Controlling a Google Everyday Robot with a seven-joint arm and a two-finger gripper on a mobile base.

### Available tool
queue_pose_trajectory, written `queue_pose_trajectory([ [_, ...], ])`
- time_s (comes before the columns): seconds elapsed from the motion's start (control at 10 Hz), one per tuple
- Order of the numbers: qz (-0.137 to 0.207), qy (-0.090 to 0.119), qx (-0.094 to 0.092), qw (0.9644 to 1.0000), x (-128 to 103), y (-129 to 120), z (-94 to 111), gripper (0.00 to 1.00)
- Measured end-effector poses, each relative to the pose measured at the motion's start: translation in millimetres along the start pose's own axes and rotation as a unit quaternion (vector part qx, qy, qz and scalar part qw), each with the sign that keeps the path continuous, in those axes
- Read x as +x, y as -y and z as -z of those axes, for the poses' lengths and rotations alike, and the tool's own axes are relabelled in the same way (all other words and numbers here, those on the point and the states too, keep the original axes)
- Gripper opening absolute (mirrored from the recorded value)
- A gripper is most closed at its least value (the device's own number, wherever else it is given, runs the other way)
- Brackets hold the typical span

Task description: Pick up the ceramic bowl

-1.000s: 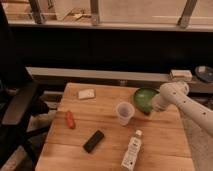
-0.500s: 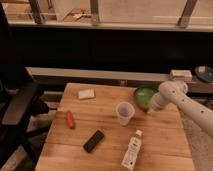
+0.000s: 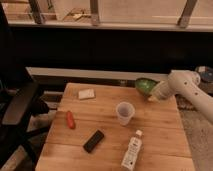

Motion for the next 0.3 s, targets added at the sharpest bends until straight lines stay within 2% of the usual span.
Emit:
queue_pose_trajectory([
  [0.2, 0.009, 0.029, 0.033, 0.999, -19, 15, 37, 0.0],
  [0.3, 0.01, 0.042, 0.041, 0.9982, -27, 18, 49, 0.0],
])
